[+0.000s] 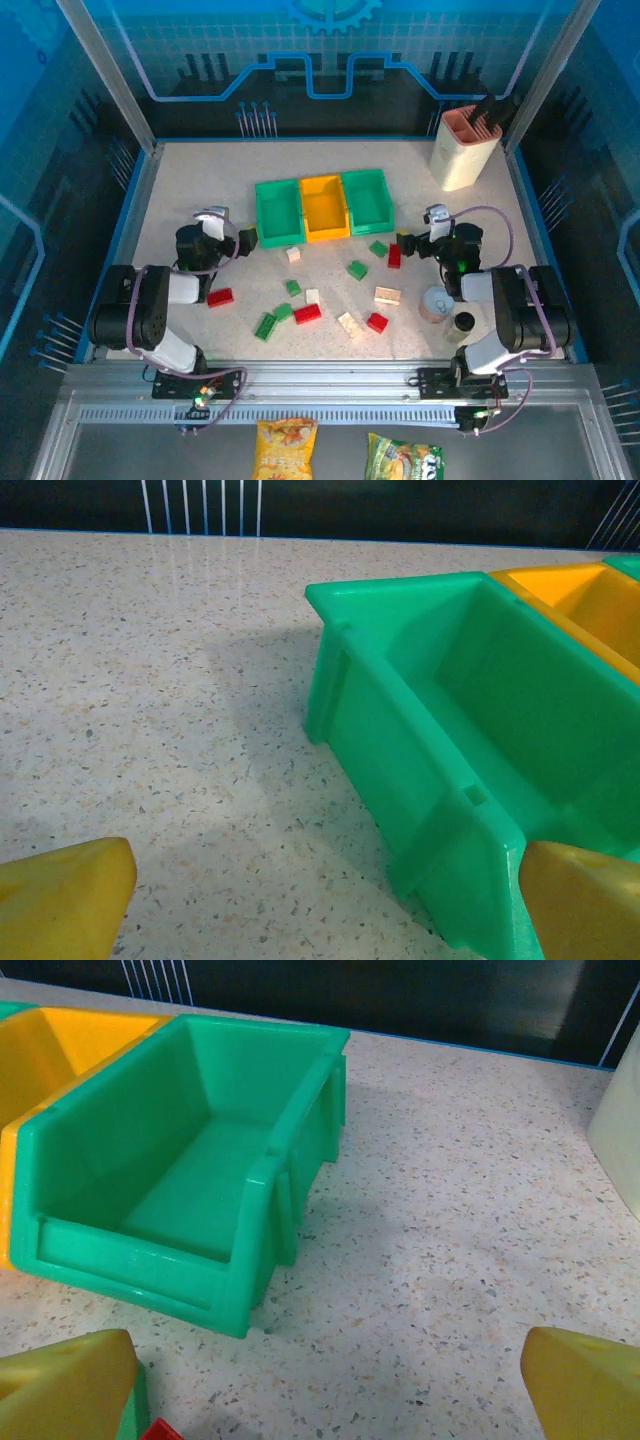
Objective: Sort the legos into containers by color
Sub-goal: Pick up the lego from the center of the table.
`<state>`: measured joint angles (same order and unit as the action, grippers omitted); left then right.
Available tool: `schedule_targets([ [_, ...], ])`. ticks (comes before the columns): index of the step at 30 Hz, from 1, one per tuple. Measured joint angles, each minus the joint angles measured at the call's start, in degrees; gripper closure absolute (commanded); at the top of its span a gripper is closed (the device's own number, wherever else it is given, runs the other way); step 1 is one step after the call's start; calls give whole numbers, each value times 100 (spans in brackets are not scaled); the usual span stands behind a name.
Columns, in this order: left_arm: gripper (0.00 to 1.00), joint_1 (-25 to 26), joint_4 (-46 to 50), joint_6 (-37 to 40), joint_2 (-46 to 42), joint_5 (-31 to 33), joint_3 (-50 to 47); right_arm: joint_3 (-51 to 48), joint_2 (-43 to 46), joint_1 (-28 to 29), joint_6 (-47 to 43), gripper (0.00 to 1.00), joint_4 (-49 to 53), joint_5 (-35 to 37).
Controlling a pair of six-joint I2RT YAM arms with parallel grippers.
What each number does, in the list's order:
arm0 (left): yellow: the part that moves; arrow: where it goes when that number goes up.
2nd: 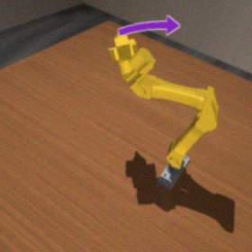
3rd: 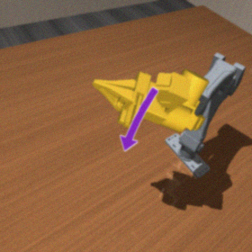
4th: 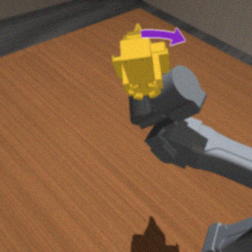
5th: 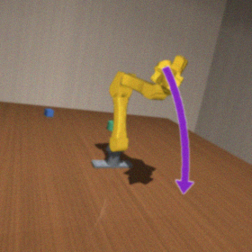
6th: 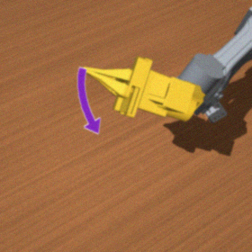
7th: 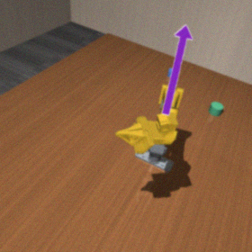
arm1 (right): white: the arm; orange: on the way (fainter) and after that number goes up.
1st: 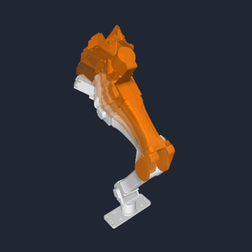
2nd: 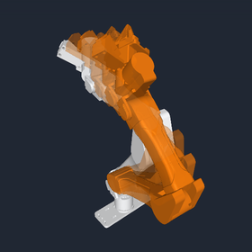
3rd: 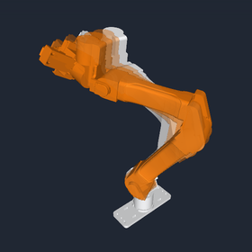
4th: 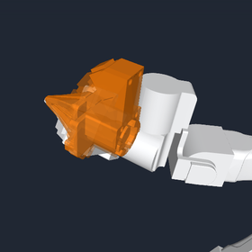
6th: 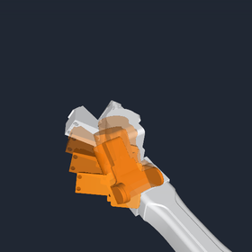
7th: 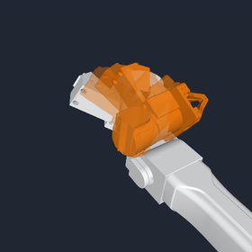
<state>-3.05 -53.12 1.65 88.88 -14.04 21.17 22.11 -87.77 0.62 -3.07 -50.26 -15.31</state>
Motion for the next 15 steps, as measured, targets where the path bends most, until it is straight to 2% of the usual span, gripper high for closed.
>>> schedule_targets([
  [15,1,0,0,0,0,-46,-2,0,0,0,0,0,-2,-22],
])
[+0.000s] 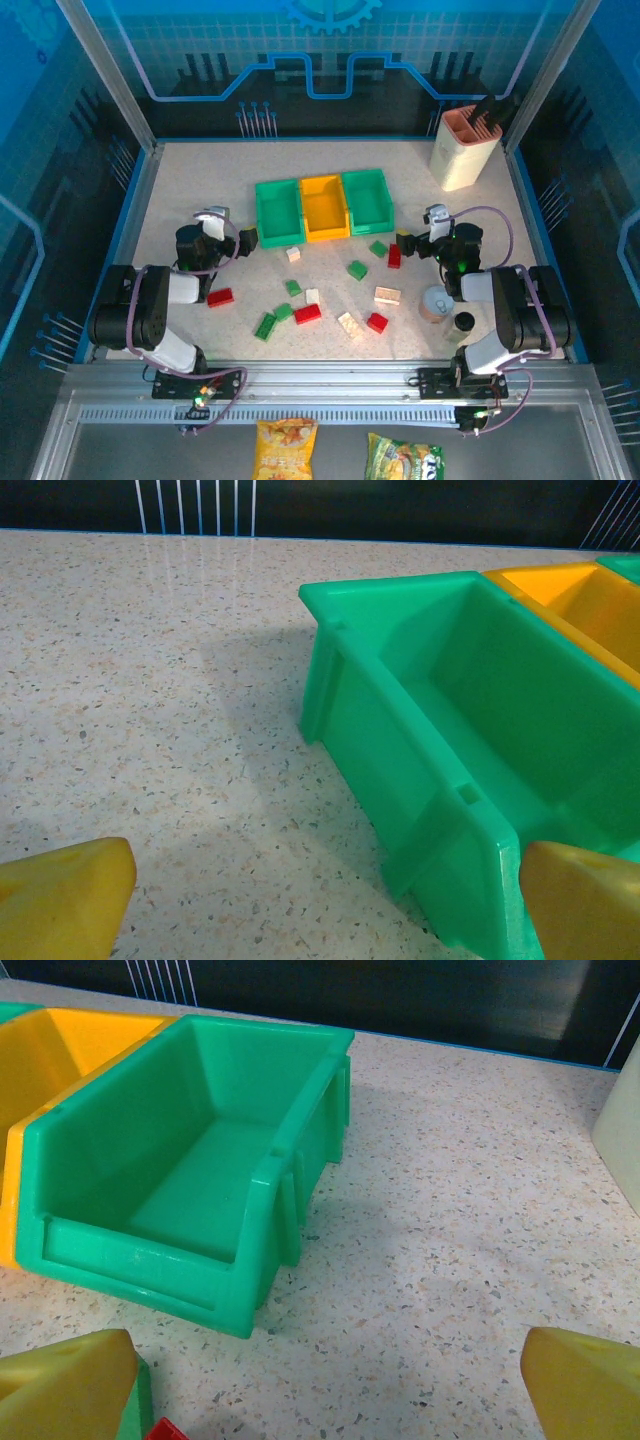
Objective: Sort the legos into containers by color
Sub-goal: Pick up the lego from the center of the table.
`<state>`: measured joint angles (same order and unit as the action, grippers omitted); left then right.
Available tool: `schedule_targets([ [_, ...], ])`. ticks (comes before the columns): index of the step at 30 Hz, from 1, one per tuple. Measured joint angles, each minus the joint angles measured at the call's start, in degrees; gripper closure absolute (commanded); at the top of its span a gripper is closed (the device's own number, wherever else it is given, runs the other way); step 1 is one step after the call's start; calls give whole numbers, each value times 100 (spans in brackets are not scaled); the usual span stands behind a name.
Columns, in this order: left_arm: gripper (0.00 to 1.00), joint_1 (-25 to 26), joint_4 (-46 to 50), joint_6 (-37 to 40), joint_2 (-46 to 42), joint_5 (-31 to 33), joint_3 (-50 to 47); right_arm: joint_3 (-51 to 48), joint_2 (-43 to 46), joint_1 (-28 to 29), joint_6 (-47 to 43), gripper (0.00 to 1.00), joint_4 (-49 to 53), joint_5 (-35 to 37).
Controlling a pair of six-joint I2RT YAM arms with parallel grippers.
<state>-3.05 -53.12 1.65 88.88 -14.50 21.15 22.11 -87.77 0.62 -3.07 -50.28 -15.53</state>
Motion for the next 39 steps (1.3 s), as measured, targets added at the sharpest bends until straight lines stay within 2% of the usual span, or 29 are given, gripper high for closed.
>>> schedule_targets([
  [19,1,0,0,0,0,4,0,0,0,0,0,0,0,-2],
  [39,1,0,4,-20,0,339,0,0,0,-22,4,0,0,-26],
])
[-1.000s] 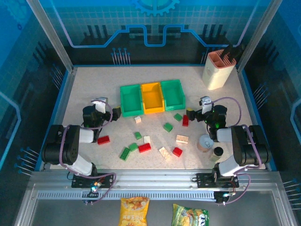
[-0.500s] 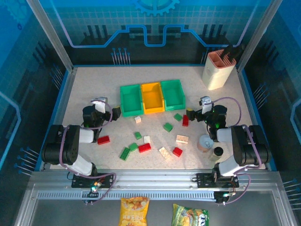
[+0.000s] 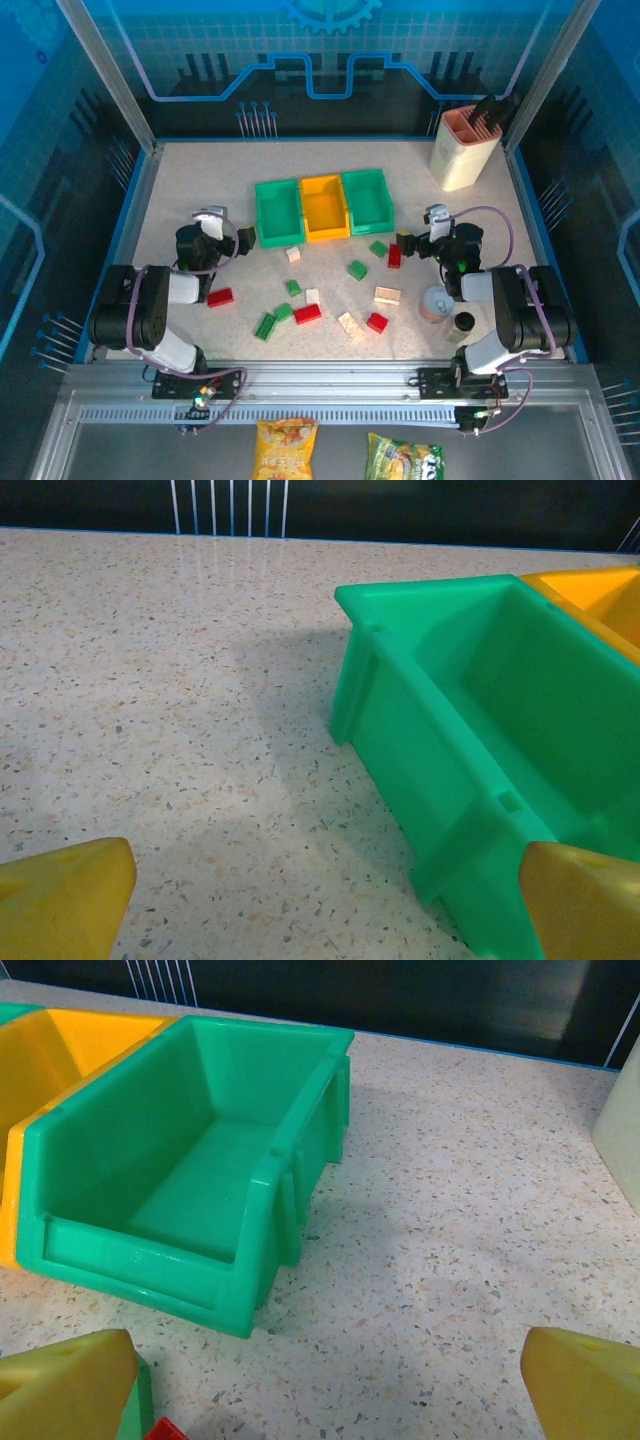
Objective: Sort the legos into containers by color
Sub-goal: Pick up the lego from the center of the table.
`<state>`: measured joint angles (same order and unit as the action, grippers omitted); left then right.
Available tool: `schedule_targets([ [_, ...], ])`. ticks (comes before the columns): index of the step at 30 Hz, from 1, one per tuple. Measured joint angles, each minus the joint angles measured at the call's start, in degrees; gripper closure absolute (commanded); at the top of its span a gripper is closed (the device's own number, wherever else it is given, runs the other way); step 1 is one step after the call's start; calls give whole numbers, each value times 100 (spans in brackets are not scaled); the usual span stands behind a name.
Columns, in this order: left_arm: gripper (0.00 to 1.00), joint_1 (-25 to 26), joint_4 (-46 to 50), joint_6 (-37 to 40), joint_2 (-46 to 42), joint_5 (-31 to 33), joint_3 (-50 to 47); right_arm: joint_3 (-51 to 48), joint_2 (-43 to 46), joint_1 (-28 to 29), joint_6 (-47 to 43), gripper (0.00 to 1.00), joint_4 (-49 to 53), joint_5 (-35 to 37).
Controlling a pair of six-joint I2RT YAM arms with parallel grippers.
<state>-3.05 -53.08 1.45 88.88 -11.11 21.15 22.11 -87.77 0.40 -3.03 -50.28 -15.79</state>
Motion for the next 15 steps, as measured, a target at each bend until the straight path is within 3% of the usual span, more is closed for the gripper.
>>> schedule_targets([
  [11,1,0,7,-35,-39,240,-13,0,39,-9,-2,0,92,79],
  [15,1,0,227,-136,-455,404,-61,0,262,33,-11,0,260,249],
])
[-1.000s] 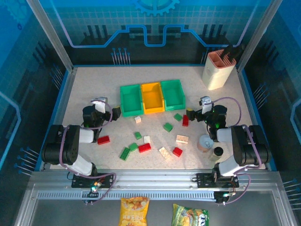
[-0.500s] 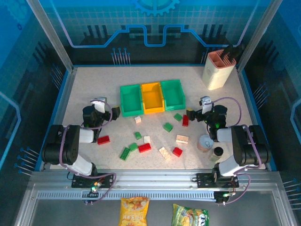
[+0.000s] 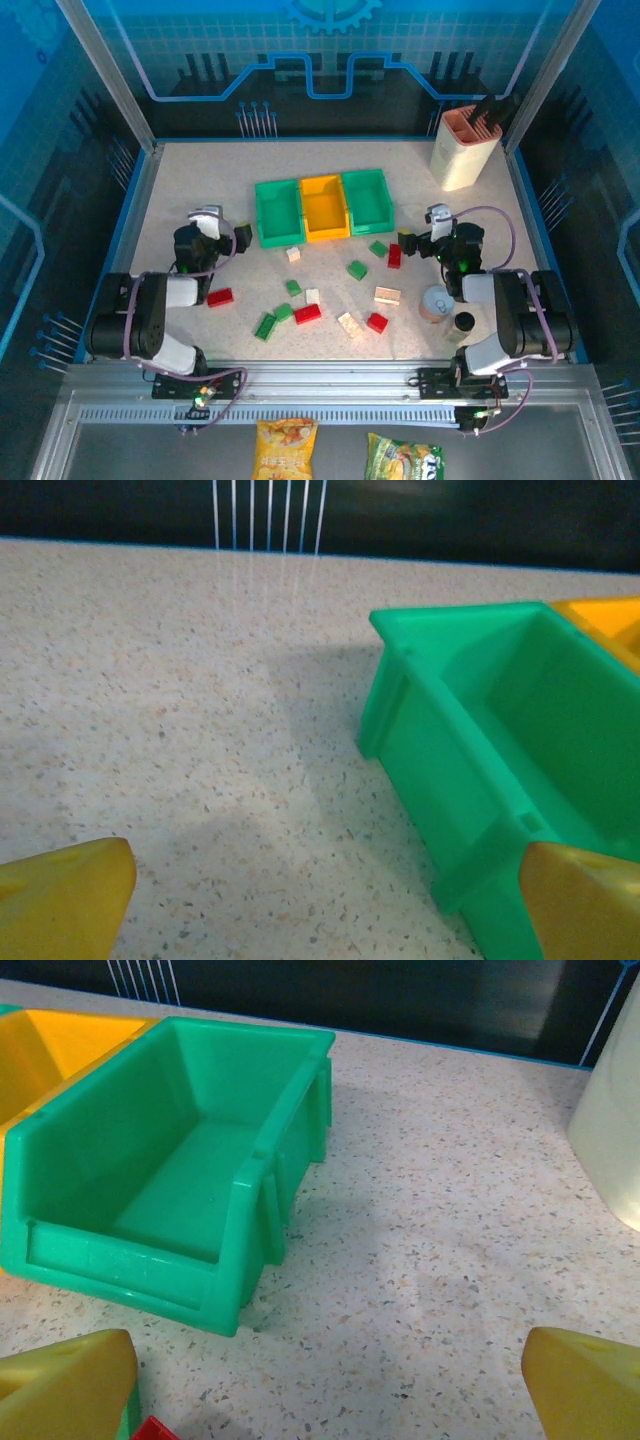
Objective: Sort the legos into containers by color
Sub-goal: Pick up the lego from the center of the table.
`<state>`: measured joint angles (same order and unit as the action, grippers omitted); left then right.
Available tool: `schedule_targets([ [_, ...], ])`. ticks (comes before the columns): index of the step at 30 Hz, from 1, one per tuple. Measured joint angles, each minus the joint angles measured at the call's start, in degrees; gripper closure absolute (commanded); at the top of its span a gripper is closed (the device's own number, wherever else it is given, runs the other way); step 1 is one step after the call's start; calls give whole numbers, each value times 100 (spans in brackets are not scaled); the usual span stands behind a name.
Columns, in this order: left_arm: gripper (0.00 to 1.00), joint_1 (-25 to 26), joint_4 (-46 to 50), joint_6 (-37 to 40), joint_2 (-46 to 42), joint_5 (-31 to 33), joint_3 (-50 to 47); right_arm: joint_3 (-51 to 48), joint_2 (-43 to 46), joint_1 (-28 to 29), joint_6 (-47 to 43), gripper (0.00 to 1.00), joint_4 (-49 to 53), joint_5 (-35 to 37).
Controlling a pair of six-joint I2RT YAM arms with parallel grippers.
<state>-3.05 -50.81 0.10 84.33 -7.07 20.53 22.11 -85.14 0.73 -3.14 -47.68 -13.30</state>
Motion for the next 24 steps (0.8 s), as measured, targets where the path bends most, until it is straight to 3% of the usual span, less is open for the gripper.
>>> schedule_targets([
  [9,1,79,1399,-181,-1235,446,251,20,566,229,-57,0,540,433],
  [17,1,98,3884,-1187,-2092,568,1331,645,1241,356,111,2,2334,778],
  [24,1,96,6170,-1633,-2142,90,2494,1368,1368,570,487,7,4216,990],
])
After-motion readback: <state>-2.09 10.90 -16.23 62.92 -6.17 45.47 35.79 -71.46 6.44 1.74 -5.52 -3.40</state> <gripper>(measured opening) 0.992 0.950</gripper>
